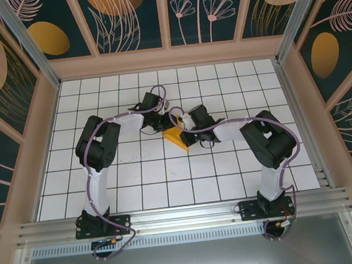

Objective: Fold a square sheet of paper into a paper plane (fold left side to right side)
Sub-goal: Third fold the triangle at the center of the table.

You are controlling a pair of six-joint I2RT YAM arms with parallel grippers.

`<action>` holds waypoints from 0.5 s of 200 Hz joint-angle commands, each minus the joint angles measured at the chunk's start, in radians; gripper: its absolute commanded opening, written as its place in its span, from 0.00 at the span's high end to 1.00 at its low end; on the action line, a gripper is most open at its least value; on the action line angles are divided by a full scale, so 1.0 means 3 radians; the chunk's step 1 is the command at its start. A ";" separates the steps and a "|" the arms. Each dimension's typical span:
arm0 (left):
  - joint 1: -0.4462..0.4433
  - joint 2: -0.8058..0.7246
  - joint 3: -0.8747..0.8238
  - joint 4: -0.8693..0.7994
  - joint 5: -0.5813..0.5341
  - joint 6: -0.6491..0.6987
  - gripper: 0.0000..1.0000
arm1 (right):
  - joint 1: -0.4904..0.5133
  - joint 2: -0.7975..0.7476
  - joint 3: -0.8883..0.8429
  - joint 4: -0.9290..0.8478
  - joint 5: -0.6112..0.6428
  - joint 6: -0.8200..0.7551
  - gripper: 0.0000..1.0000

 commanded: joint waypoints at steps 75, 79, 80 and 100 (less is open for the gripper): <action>-0.0058 0.0159 -0.0046 -0.0129 -0.0026 0.0046 0.79 | -0.0041 -0.0084 0.0062 -0.0121 0.0041 0.0040 1.00; -0.0057 0.0159 -0.0045 -0.0129 -0.0026 0.0046 0.79 | -0.0037 -0.0081 0.0056 -0.0126 0.0049 0.0040 1.00; -0.0057 0.0159 -0.0045 -0.0129 -0.0028 0.0044 0.79 | -0.0038 -0.0080 0.0055 -0.0124 0.0050 0.0040 1.00; -0.0058 0.0159 -0.0045 -0.0129 -0.0028 0.0045 0.79 | -0.0043 -0.0058 0.0049 -0.0136 0.0085 0.0040 1.00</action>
